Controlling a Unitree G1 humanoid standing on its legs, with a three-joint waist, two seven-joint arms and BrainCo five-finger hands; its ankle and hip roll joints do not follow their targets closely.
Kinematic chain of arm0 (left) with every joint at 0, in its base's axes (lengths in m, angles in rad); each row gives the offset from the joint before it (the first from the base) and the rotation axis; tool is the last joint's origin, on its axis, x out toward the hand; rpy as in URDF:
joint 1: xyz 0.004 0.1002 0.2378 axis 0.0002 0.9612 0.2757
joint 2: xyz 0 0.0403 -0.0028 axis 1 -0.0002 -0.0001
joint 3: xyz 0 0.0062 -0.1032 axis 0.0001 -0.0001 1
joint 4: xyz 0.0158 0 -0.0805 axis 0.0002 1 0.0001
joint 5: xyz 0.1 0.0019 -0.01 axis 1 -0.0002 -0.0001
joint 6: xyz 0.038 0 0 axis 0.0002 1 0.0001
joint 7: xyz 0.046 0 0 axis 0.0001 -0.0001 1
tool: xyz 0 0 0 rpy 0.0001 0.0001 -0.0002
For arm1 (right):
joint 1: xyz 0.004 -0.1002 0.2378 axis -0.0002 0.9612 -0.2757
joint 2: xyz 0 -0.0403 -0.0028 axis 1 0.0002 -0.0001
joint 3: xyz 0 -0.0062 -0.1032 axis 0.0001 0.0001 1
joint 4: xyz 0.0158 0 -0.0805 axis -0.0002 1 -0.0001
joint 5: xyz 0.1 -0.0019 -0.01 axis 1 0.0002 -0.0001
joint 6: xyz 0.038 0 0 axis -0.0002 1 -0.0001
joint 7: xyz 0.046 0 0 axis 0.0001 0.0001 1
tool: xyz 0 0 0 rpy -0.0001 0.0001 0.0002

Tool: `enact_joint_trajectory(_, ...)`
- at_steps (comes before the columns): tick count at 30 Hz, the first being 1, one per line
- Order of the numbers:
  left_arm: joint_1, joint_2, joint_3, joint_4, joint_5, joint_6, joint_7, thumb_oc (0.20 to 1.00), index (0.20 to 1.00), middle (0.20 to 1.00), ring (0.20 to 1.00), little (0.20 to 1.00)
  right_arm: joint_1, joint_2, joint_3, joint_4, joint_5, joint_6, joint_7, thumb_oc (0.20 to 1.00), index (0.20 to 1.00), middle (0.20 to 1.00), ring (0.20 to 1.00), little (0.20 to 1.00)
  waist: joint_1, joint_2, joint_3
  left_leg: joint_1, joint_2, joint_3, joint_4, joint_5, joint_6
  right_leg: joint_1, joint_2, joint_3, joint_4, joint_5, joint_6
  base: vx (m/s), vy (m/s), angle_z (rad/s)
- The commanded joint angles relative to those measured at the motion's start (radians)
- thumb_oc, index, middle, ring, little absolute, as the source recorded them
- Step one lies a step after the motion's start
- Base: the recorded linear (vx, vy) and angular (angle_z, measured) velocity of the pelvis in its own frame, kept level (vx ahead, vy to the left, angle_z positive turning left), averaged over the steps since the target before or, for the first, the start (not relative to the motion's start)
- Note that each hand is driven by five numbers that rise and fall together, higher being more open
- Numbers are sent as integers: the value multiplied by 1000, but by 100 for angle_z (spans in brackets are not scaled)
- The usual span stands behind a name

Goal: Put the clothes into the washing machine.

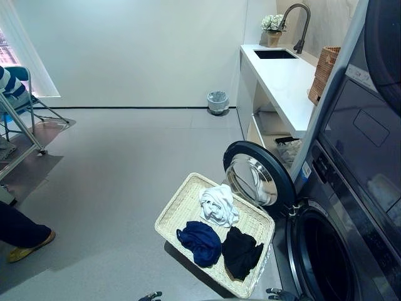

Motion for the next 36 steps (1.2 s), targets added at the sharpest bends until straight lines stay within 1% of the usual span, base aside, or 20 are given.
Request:
enact_joint_trajectory(1,-88,-38,-14,46,-40,-23,-2,1000,1000,1000,1000,1000,-76,28,-21,29,4,-22,1,1000,1000,1000,1000,1000,14,-35,60,48,-119,46,8,-129,84,12,-12,18,32,-67,75,0,0,0)
enact_joint_trajectory(6,-91,-38,-16,43,-32,-35,40,1000,1000,1000,1000,1000,-78,28,-19,28,8,-22,0,1000,1000,1000,1000,1000,14,-34,63,45,-119,46,8,-127,84,9,-12,19,33,-66,74,0,0,0)
enact_joint_trajectory(7,-92,-35,-12,44,-21,-40,69,1000,1000,1000,1000,1000,-78,27,-18,29,12,-22,0,1000,1000,1000,1000,1000,15,-34,65,44,-119,46,8,-126,84,8,-11,19,33,-66,74,0,0,0)
enact_joint_trajectory(10,-92,-34,-8,46,-16,-48,99,1000,1000,1000,1000,1000,-78,26,-19,30,15,-23,2,1000,1000,1000,1000,1000,14,-34,67,44,-119,46,8,-125,85,8,-11,20,34,-66,74,23,1,0)
enact_joint_trajectory(11,-92,-33,-3,47,-23,-51,128,1000,1000,1000,1000,1000,-76,26,-17,31,17,-24,0,1000,1000,1000,1000,1000,14,-34,68,44,-120,46,8,-124,84,8,-11,20,34,-66,73,40,3,0)
enact_joint_trajectory(13,-93,-33,6,47,-23,-50,151,1000,1000,1000,1000,1000,-75,27,-16,31,20,-23,-2,1000,1000,1000,1000,1000,14,-34,70,44,-120,46,8,-123,83,7,-12,18,35,-67,73,23,3,0)
enact_joint_trajectory(15,-93,-33,8,47,-22,-50,154,1000,1000,1000,1000,1000,-75,27,-16,30,21,-22,-2,1000,1000,1000,1000,1000,14,-34,70,43,-120,46,8,-123,83,7,-12,18,35,-67,73,0,0,0)
enact_joint_trajectory(18,-93,-30,13,46,-11,-51,206,1000,1000,1000,1000,1000,-74,24,-17,28,26,-23,-5,1000,1000,1000,1000,1000,15,-33,76,40,-120,48,8,-121,83,3,-14,15,36,-66,73,12,3,0)
enact_joint_trajectory(19,-92,-28,19,47,-6,-48,246,1000,1000,1000,1000,1000,-73,22,-19,28,27,-25,-6,1000,1000,1000,1000,1000,14,-32,77,39,-121,48,8,-121,83,2,-14,14,34,-65,73,32,9,-1)
enact_joint_trajectory(21,-94,-27,24,47,-19,-47,266,1000,1000,1000,1000,1000,-74,21,-19,28,29,-24,-6,1000,1000,1000,1000,1000,13,-32,77,39,-121,48,8,-121,83,2,-14,15,35,-64,73,35,16,0)
enact_joint_trajectory(22,-98,-23,42,45,-36,-60,316,1000,1000,1000,1000,1000,-77,17,-19,26,32,-22,-8,1000,1000,1000,1000,1000,12,-30,78,38,-121,50,8,-120,82,0,-16,16,34,-64,73,42,24,0)
enact_joint_trajectory(24,-99,-20,49,44,-47,-67,327,1000,1000,1000,1000,1000,-77,15,-20,27,32,-24,-7,1000,1000,1000,1000,1000,11,-29,78,38,-121,50,8,-119,82,-1,-16,16,34,-64,73,34,20,0)
enact_joint_trajectory(25,-99,-17,60,44,-54,-86,353,1000,1000,1000,1000,1000,-76,11,-22,26,33,-24,-5,1000,1000,1000,1000,1000,10,-29,78,37,-122,51,9,-119,81,-1,-17,17,33,-63,73,50,28,0)
enact_joint_trajectory(27,-99,-6,65,30,-20,-154,445,1000,1000,1000,1000,1000,-73,3,-22,21,35,-21,-3,1000,1000,1000,1000,1000,7,-26,80,36,-123,53,11,-120,80,-1,-18,19,31,-62,73,61,38,-1)
enact_joint_trajectory(29,-102,-1,61,23,13,-184,495,1000,1000,1000,1000,1000,-72,0,-22,19,34,-21,-3,1000,1000,1000,1000,1000,6,-25,81,35,-123,54,12,-119,80,-3,-19,21,30,-60,74,37,30,0)
enact_joint_trajectory(30,-107,9,51,8,60,-214,548,1000,1000,1000,1000,1000,-71,-5,-18,15,37,-21,-2,1000,1000,1000,1000,1000,3,-23,83,31,-123,57,14,-119,79,-7,-20,23,31,-59,75,30,35,0)
enact_joint_trajectory(31,-114,16,40,-4,72,-233,581,1000,1000,1000,1000,1000,-72,-9,-14,12,40,-20,-1,1000,1000,1000,1000,1000,2,-22,85,27,-122,58,16,-118,79,-12,-21,24,33,-58,75,11,51,0)
enact_joint_trajectory(32,-135,33,18,-53,132,-261,664,1000,1000,1000,1000,1000,-77,-20,-7,3,49,-23,1,1000,1000,1000,1000,1000,0,-19,96,14,-122,62,22,-117,79,-26,-23,29,36,-55,76,-13,39,-1)
enact_joint_trajectory(34,-146,42,9,-77,158,-267,685,1000,1000,1000,1000,1000,-82,-26,-5,-1,54,-23,2,1000,1000,1000,1000,1000,-1,-18,103,8,-122,63,23,-116,80,-34,-24,32,38,-54,75,-42,32,-4)
enact_joint_trajectory(36,-178,64,-18,-148,225,-264,720,1000,1000,1000,1000,1000,-97,-40,0,-13,65,-26,5,1000,1000,1000,1000,1000,-3,-13,124,-12,-121,67,28,-114,81,-58,-26,40,43,-49,76,-81,39,-6)
